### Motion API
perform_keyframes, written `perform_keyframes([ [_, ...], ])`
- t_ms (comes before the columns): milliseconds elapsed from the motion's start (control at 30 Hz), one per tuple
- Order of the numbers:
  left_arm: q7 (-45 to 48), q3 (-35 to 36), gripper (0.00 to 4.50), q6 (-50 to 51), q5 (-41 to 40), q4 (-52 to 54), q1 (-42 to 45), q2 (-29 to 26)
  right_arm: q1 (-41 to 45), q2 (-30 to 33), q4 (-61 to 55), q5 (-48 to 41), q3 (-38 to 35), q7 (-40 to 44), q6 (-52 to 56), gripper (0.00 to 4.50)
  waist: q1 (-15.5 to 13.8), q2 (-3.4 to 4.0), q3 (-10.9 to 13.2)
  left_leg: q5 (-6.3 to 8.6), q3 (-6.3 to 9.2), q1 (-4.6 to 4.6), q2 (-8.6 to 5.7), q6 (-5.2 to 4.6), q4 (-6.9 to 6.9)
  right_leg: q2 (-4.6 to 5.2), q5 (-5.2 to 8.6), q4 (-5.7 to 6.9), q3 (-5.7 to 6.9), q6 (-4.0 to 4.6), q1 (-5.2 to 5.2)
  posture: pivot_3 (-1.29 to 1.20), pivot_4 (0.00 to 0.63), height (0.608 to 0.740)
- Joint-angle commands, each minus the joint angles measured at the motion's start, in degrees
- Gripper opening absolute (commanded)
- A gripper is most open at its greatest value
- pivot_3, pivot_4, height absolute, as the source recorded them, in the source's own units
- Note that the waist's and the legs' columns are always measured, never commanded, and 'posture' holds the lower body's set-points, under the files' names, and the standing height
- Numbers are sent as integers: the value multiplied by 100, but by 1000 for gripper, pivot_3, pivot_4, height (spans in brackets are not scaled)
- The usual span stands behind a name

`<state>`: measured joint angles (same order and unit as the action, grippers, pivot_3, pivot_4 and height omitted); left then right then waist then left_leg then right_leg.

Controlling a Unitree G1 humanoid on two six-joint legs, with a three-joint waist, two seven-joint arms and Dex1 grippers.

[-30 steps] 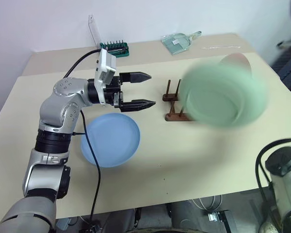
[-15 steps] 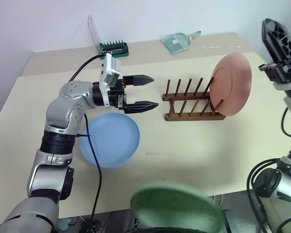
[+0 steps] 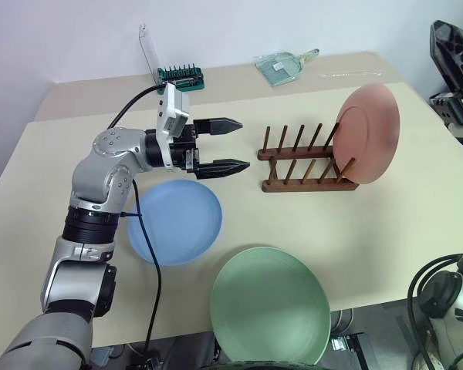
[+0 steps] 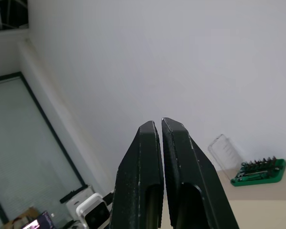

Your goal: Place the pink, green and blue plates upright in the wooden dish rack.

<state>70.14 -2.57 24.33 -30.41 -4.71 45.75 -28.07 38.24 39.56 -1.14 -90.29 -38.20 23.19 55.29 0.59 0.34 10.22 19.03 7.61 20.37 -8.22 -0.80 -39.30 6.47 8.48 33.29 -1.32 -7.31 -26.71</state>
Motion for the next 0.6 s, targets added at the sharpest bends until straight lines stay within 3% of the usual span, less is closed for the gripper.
perform_keyframes([
  [33, 17, 131, 4500, -28, -53, 112, 134, -85, -21, 245, -274, -231, -42, 162, -25, 132, -3, 0, 0, 0, 0, 0, 0, 0, 0, 0, 0, 0, 0, 0, 0, 0, 150, 740],
  [267, 288, 196, 4500, 196, -196, 68, 143, -347, -1008, 1290, -933, -1019, 121, 878, 1011, 132, -16, -1, 0, 2, 2, 2, 0, -3, 3, 0, 0, -5, 2, 0, 0, 0, 150, 740],
  [300, 303, 197, 4500, 194, -200, 68, 135, -363, -1280, 1501, -1073, -1104, 185, 1044, 1266, 374, -18, -1, 0, 2, 1, 0, 0, -3, 2, 0, 0, -5, 2, 0, 2, 0, 150, 740],
  [367, 334, 193, 4500, 187, -208, 69, 111, -386, -1741, 1755, -1532, -1038, 287, 1318, 1473, 1021, -21, -2, 1, 2, 1, -3, 1, -3, 2, 0, 0, -6, 2, 0, 5, 0, 150, 740],
  [600, 308, 144, 4500, 158, -199, 48, 104, -277, -2848, 1973, -2897, 467, 1167, 1565, 1247, 4477, -32, -6, 0, 2, -2, -4, 3, -4, -2, 0, 0, -4, 4, -1, 8, 0, 150, 740],
])
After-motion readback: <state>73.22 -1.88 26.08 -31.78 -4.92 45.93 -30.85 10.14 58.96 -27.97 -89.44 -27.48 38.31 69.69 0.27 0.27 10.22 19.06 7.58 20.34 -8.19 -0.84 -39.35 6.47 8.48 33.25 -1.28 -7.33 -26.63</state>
